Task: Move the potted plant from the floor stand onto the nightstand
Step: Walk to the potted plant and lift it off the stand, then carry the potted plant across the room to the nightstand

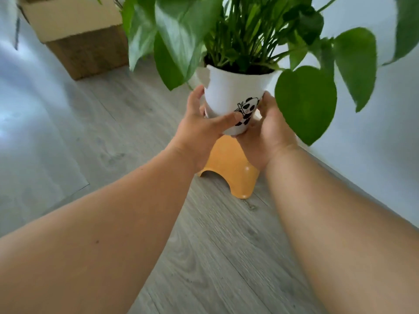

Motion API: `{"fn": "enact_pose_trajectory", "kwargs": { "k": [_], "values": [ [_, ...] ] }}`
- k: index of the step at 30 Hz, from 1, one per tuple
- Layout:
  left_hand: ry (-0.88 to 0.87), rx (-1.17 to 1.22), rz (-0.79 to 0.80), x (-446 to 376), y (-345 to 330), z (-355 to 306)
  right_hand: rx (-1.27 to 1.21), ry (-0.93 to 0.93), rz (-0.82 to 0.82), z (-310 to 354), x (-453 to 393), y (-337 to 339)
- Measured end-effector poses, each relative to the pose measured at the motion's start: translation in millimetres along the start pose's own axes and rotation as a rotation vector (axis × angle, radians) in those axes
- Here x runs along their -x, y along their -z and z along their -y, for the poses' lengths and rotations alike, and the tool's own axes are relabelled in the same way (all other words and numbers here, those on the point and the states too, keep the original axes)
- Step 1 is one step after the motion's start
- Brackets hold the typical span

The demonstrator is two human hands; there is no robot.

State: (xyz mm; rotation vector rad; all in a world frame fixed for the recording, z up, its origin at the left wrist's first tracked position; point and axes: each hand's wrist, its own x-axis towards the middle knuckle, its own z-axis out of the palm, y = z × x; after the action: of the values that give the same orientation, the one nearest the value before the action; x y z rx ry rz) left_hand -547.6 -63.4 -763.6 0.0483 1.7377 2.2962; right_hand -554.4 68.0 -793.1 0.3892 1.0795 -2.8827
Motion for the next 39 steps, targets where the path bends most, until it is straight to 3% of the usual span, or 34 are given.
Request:
{"fn": "enact_pose_trajectory", "kwargs": {
  "k": [4,8,12,15,18,21,33,39],
  "values": [
    [0.017,0.166,0.132,-6,-4,-27,-0.204,-0.205,-0.139,17,-15,-12],
    [0.033,0.314,0.206,-10,-11,-64,0.031,-0.1,-0.123,48,5,-52],
    [0.155,0.461,0.064,-4,-32,-105,-0.003,0.021,-0.058,82,28,-91],
    [0.137,0.397,-0.014,7,-50,-148,-0.001,0.024,-0.099,103,47,-125],
    [0.111,0.379,-0.016,21,-65,-211,-0.168,0.012,-0.094,139,65,-169],
    [0.142,0.425,-0.038,43,-75,-281,-0.162,0.044,-0.052,175,92,-223],
    [0.088,0.495,-0.037,133,-102,-574,0.108,0.106,0.081,321,207,-483],
    [0.031,0.531,-0.075,166,-42,-671,0.273,0.054,0.269,313,215,-586]
  ]
}}
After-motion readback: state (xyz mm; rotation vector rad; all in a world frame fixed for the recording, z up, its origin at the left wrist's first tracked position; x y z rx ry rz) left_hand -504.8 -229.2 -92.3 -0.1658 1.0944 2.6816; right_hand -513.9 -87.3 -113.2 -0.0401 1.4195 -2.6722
